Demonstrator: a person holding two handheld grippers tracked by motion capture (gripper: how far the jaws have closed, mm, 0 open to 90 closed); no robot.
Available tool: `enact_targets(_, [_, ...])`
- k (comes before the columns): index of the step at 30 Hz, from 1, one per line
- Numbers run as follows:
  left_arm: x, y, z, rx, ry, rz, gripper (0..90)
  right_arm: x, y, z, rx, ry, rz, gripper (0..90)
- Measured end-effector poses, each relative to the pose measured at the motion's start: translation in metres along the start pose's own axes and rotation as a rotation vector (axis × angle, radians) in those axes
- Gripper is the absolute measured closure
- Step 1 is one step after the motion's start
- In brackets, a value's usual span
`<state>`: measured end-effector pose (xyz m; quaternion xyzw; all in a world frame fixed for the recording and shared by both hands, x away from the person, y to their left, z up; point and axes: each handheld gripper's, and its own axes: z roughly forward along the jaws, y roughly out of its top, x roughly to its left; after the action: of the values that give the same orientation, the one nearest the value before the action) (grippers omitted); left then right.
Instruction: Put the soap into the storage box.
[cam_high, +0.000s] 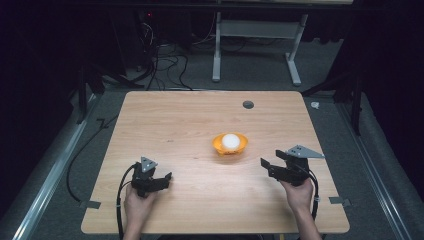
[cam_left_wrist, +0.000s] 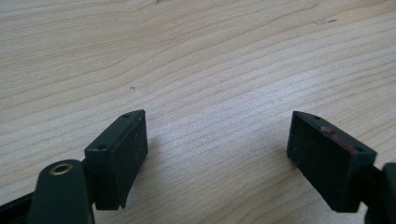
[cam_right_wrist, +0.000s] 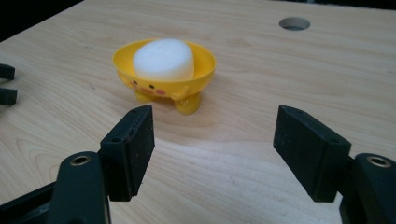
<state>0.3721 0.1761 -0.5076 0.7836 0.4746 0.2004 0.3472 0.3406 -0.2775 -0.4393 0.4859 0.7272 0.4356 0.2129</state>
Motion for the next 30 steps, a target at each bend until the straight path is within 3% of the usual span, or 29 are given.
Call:
enact_targets(16, [0.0,0.0,0.0,0.0,0.0,0.002,20.9,0.002,-0.021,0.01,0.031,0.015,0.024,30.1])
enact_targets(30, [0.0,0.0,0.0,0.0,0.001,0.001,20.9,0.007,-0.03,0.026,0.095,0.004,0.002,30.3])
